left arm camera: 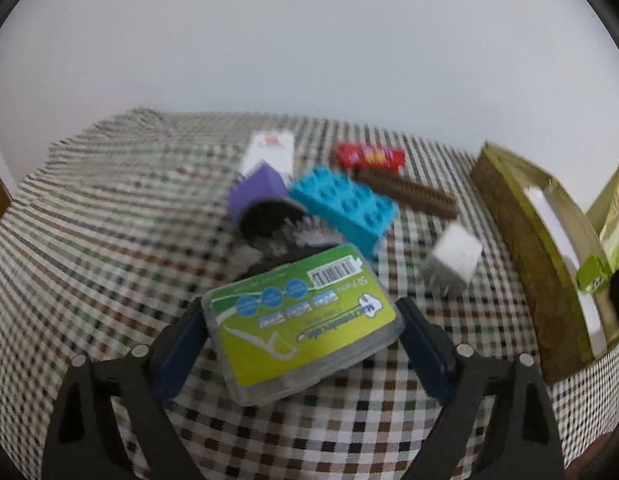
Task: Organize rigid objects
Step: 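Grasp the green plastic case with the left gripper while the right gripper grasps the white charger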
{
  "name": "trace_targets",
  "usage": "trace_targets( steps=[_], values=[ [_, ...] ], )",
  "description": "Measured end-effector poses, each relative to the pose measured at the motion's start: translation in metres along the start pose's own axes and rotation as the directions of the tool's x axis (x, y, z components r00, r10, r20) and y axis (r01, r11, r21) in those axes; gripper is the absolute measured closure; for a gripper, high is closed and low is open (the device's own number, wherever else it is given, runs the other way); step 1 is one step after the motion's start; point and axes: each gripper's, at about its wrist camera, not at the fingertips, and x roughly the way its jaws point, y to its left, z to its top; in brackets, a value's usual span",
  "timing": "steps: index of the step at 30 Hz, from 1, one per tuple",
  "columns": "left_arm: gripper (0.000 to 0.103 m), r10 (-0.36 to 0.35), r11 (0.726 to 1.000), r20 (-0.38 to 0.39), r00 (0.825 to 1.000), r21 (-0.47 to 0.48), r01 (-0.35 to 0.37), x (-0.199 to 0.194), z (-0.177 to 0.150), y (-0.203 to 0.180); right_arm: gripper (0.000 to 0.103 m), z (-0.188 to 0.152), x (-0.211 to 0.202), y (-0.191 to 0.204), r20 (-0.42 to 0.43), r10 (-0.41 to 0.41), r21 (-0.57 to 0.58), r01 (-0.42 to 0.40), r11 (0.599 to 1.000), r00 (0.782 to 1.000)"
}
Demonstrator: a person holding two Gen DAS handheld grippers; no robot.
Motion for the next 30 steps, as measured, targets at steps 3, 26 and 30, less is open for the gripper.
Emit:
trace_targets(
  steps=[3,26,30],
  values=[
    [0.011,0.053,0.999,0.090,0.995,-0.008,-0.053,-0.016,0.004,0.003,0.014,0.000,0.007,0.005,-0.023,0.031,-0.006,-0.031,0.999,0.999],
    [0.011,0.147,0.980,0.128,0.981,-0.154,-0.127,-0.031,0.017,0.054,0.015,-0.002,0.138,0.047,-0.478,0.127,-0.101,-0.198,0.975,0.869],
    [0.011,0.155,0.978,0.122,0.980,-0.156,-0.135,-0.027,0.017,0.053,0.016,-0.007,0.144,0.042,-0.522,0.161,-0.064,-0.227,0.972,0.837]
  ],
)
